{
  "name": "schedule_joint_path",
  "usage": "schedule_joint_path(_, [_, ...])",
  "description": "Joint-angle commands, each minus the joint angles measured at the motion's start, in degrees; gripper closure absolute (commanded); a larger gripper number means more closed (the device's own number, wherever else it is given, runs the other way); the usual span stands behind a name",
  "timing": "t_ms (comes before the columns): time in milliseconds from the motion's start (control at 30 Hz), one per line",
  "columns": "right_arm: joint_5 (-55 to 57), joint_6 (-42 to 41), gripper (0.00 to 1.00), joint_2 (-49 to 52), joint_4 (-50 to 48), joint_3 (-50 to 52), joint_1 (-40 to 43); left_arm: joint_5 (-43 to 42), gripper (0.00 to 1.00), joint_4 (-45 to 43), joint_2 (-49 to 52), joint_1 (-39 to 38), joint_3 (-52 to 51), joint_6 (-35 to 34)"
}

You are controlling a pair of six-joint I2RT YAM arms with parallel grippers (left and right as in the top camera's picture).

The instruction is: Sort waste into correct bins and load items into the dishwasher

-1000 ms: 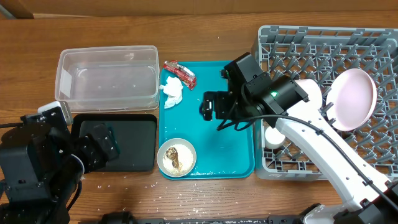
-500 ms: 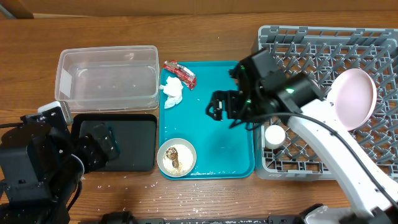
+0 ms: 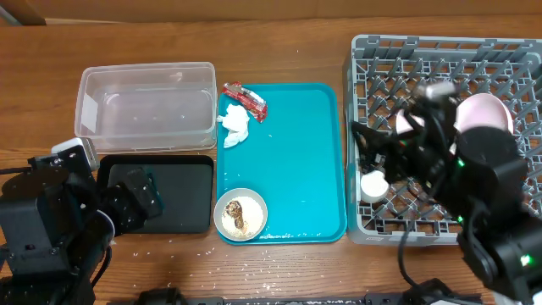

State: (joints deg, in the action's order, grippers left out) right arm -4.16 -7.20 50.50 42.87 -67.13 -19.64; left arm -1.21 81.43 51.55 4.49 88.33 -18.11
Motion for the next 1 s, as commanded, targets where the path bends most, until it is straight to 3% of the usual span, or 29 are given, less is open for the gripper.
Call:
schedule_joint_path(0, [0.28, 2.54, 0.0, -7.15, -5.4, 11.56, 6.54, 0.74, 0.0, -0.2, 0.09, 0.0, 0.81, -0.76])
schedule_joint_path(100, [-1.29, 2.54, 0.0, -16.24, -11.74, 22.93, 12.26, 0.74, 0.0, -0.2, 0.09, 0.0, 0.81, -0.76])
schedule_joint_path(300, [-0.98, 2.58, 0.0, -32.61, -19.87, 38.51, 16.17, 0.74, 0.0, -0.2, 0.09, 0.0, 0.81, -0.76])
schedule_joint_path(533, [-1.05, 2.54, 0.0, -48.98, -21.88, 52.26, 18.25, 0.74, 0.0, -0.2, 0.09, 0.0, 0.81, -0.76])
schedule_joint_path(833, [-1.01, 2.56, 0.0, -50.34, -40.04, 66.86, 19.8, 0.74, 0.0, -0.2, 0.09, 0.0, 0.81, -0.76])
schedule_joint_path(967, [-0.42, 2.56, 0.0, -50.34, -38.71, 66.69, 19.8, 0.74, 0.0, -0.2, 0.09, 0.0, 0.81, -0.76])
